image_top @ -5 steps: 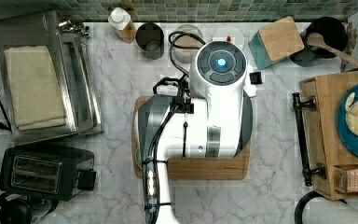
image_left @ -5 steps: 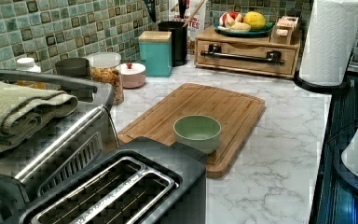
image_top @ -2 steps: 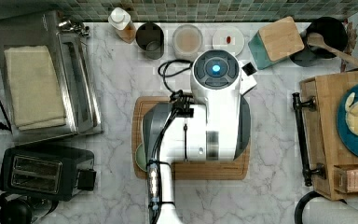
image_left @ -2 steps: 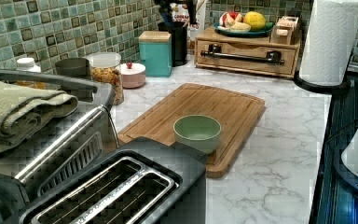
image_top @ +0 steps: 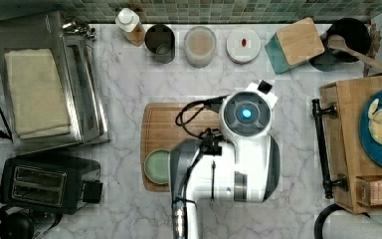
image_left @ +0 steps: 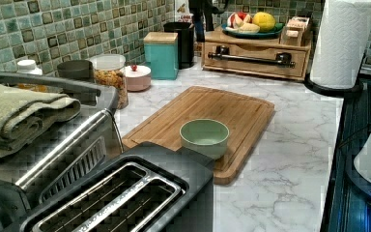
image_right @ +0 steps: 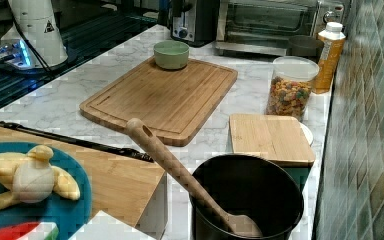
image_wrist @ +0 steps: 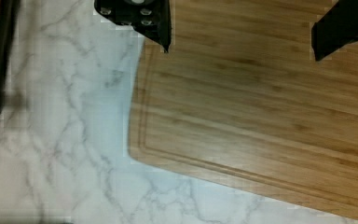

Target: Open the drawer.

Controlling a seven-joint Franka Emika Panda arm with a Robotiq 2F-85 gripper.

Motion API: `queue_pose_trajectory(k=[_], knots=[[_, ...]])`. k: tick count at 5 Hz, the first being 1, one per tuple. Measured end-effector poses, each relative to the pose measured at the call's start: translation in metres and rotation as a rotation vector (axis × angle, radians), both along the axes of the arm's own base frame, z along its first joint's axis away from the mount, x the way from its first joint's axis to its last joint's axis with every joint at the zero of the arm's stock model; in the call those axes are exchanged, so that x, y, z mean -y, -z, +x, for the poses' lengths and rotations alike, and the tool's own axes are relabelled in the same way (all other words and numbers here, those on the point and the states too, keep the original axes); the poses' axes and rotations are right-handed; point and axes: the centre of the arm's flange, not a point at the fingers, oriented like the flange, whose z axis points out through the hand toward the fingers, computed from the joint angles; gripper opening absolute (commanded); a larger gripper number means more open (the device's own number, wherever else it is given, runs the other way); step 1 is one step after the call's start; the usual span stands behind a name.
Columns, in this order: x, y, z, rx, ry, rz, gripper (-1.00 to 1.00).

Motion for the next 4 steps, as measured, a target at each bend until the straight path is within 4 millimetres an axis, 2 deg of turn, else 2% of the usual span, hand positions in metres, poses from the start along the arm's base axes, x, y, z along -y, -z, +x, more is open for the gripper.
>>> queue_pose_trajectory(k=[1, 2, 3, 4], knots=[[0.042, 0.002, -0.016, 0.030, -0.023, -0.001, 1.00], [0.094, 0.004, -0.021, 0.085, -0.010, -0.024, 1.00], [0.141, 0.013, -0.032, 0.101, 0.023, -0.032, 1.00], [0.174, 0.032, -0.039, 0.095, 0.032, -0.036, 1.00]])
